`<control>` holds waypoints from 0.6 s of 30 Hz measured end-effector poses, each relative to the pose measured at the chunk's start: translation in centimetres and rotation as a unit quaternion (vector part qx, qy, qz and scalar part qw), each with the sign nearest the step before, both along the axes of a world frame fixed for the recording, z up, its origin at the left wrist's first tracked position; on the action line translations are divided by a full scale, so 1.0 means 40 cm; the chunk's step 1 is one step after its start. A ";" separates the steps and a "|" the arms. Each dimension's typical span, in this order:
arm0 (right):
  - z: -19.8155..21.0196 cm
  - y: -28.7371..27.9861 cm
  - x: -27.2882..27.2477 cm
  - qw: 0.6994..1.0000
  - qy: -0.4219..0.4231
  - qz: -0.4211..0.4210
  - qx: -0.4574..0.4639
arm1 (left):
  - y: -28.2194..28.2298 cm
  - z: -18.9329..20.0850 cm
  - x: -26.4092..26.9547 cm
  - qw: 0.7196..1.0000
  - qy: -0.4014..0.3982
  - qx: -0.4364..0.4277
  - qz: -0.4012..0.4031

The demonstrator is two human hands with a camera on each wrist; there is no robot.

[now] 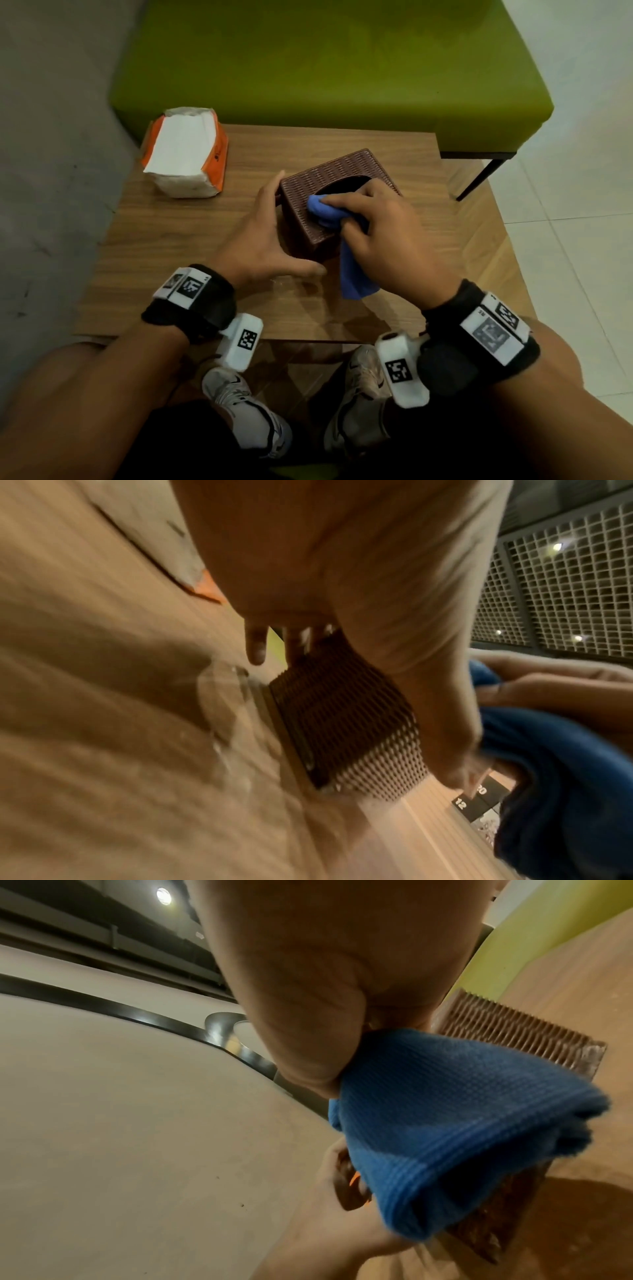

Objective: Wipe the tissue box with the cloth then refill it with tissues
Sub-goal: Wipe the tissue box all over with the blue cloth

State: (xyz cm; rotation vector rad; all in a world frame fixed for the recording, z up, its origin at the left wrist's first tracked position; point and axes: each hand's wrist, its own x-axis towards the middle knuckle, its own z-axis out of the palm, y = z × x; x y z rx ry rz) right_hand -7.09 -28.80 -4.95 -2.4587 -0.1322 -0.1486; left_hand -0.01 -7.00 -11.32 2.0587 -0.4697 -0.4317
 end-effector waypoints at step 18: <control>-0.042 -0.081 -0.063 0.976 -0.114 -0.171 -0.072 | -0.036 -0.007 0.008 0.999 -0.034 0.022 0.034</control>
